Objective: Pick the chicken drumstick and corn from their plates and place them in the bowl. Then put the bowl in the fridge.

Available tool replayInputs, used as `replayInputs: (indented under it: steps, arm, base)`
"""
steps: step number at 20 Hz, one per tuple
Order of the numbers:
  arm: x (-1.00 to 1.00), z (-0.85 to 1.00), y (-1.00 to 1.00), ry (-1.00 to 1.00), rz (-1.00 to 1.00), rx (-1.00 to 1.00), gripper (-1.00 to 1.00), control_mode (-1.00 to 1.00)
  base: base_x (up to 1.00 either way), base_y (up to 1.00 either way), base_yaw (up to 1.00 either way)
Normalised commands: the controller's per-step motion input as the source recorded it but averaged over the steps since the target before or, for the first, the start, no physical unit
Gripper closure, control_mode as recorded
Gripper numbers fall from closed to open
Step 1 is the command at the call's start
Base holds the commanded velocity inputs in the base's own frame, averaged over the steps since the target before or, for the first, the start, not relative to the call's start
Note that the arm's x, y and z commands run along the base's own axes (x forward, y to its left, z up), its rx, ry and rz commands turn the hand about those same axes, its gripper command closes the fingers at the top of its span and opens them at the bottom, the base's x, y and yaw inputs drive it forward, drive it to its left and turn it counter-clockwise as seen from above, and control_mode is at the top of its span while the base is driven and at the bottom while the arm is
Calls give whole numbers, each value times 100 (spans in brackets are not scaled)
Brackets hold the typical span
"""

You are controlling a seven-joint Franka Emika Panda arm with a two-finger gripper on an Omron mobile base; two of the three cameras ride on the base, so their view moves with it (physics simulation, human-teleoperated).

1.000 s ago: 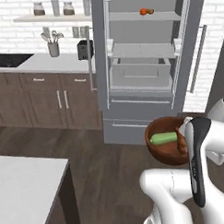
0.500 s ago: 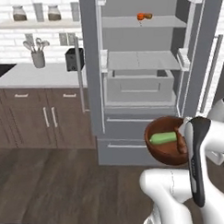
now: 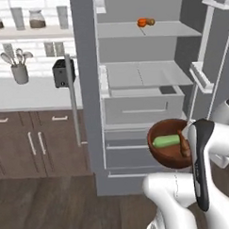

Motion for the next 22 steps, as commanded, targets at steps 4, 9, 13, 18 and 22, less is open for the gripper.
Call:
replayInputs:
  steps: [4,9,13,18,22]
  arm:
    - [0,0,0,0,0,0,100,100]
    - [0,0,0,0,0,0,100,100]
    - [0,0,0,0,0,0,100,100]
    - [0,0,0,0,0,0,100,100]
    - [0,0,0,0,0,0,100,100]
  base:
    - [77,26,-19]
    - [66,16,-9]
    - [45,0,-15]
    - [64,8,-10]
    - [44,4,0]
